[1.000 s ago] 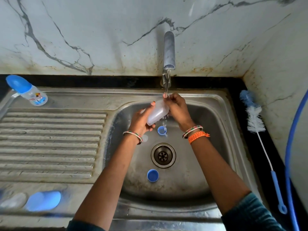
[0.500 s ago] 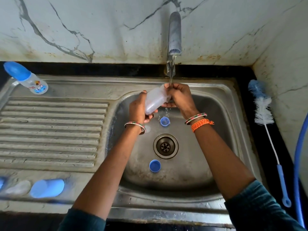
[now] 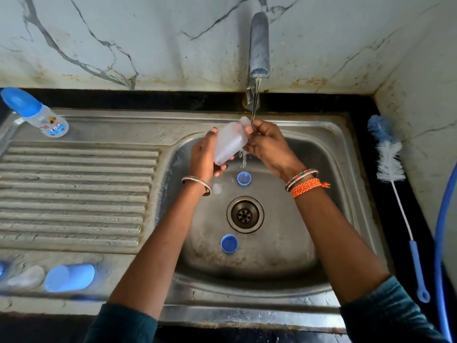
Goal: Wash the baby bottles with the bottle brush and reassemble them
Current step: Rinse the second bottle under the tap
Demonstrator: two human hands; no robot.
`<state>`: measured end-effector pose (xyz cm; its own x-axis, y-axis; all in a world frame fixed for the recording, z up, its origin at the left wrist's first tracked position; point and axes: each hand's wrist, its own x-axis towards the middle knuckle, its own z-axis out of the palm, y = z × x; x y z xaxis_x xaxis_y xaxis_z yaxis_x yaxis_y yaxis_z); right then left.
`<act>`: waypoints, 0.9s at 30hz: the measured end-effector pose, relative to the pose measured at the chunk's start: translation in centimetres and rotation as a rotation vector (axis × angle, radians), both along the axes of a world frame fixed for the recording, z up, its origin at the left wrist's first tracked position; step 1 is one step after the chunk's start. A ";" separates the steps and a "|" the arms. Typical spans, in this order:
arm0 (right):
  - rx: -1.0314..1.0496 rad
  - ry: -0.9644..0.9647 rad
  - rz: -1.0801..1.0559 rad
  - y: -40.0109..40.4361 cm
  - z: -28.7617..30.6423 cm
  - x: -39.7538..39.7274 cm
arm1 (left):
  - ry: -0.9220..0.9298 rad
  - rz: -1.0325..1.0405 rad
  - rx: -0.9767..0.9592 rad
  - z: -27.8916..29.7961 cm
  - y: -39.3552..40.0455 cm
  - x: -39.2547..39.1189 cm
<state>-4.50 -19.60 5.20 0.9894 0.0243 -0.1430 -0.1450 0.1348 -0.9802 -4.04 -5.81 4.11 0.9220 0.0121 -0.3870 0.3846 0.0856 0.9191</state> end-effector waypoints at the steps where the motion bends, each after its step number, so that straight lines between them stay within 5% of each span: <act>1: 0.041 -0.009 -0.014 -0.1 -0.1 -0.1 | 0.182 -0.087 -0.119 0.6 0.4 0.3; 3: 0.101 -0.019 -0.081 -0.2 -0.1 -0.1 | 0.459 -0.219 -0.411 1.7 1.3 0.4; 5: -0.029 -0.025 -0.199 0.0 -0.3 0.3 | 0.526 -0.233 -0.577 2.1 1.2 -0.1; 8: -0.352 -0.041 -0.379 0.5 -0.5 0.8 | 0.298 -0.088 -0.409 2.0 -0.2 -0.6; 10: -0.341 0.002 -0.302 0.5 0.0 0.9 | 0.182 -0.045 -0.290 1.5 -0.7 -0.9; 14: -0.016 0.096 -0.065 -0.1 1.0 0.0 | 0.336 -0.087 -0.217 1.9 0.4 -0.4; 17: -0.096 0.066 -0.159 -0.6 0.9 -0.3 | 0.419 -0.142 -0.343 2.4 0.7 -0.6; 21: -0.234 0.102 -0.120 -0.6 1.1 0.2 | 0.300 -0.055 -0.438 1.7 0.3 -1.7; 24: -0.106 0.089 0.113 -1.1 1.2 0.0 | 0.319 0.004 -0.497 1.9 1.2 -1.7; 27: -0.057 0.018 0.056 -1.5 0.9 -0.3 | 0.414 -0.063 -0.461 2.3 2.2 -1.2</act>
